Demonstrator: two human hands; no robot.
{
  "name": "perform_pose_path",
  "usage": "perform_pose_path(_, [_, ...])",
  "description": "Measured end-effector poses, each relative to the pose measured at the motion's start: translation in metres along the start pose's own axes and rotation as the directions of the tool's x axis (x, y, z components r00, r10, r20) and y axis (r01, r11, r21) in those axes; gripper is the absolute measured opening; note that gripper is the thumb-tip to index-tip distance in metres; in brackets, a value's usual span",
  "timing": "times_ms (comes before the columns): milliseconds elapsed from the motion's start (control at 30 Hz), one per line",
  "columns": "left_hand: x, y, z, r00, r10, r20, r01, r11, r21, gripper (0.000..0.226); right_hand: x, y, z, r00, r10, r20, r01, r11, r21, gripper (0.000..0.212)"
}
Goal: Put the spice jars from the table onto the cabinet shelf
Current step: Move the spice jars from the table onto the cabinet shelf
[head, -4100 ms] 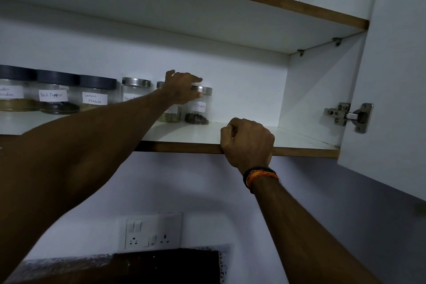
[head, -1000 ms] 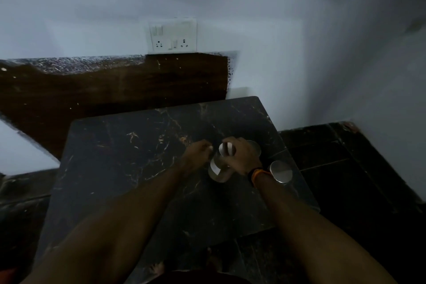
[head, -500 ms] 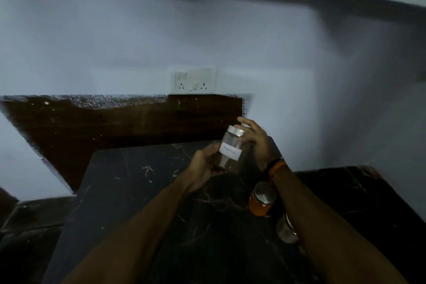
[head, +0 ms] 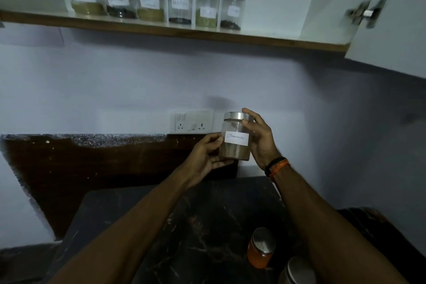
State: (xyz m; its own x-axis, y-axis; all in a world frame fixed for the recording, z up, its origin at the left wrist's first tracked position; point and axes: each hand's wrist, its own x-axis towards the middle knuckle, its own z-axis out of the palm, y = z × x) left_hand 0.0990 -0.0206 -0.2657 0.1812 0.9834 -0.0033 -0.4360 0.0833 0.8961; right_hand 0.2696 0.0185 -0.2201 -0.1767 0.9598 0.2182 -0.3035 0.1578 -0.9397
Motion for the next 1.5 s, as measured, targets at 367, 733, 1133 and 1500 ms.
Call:
perform_pose_path(367, [0.034, 0.09, 0.038, 0.988, 0.136, 0.073, -0.145, 0.981, 0.129, 0.031, 0.036, -0.085, 0.018, 0.982, -0.182, 0.044, 0.184, 0.981, -0.055, 0.06])
perform_pose_path(733, [0.05, 0.163, 0.069, 0.96, 0.217, 0.174, -0.261, 0.919, 0.295, 0.03, 0.065, -0.146, 0.022, 0.949, -0.309, 0.057, 0.31, 0.951, -0.003, 0.054])
perform_pose_path(1133, [0.065, 0.224, 0.106, 0.872, 0.362, 0.33, -0.485, 0.73, 0.482, 0.047, 0.077, -0.163, 0.018, 0.911, -0.405, 0.07, 0.409, 0.911, -0.053, 0.052])
perform_pose_path(1500, [0.086, 0.252, 0.123, 0.825, 0.389, 0.409, -0.561, 0.642, 0.523, 0.043, 0.091, -0.186, 0.013, 0.892, -0.447, 0.067, 0.449, 0.893, -0.015, 0.058])
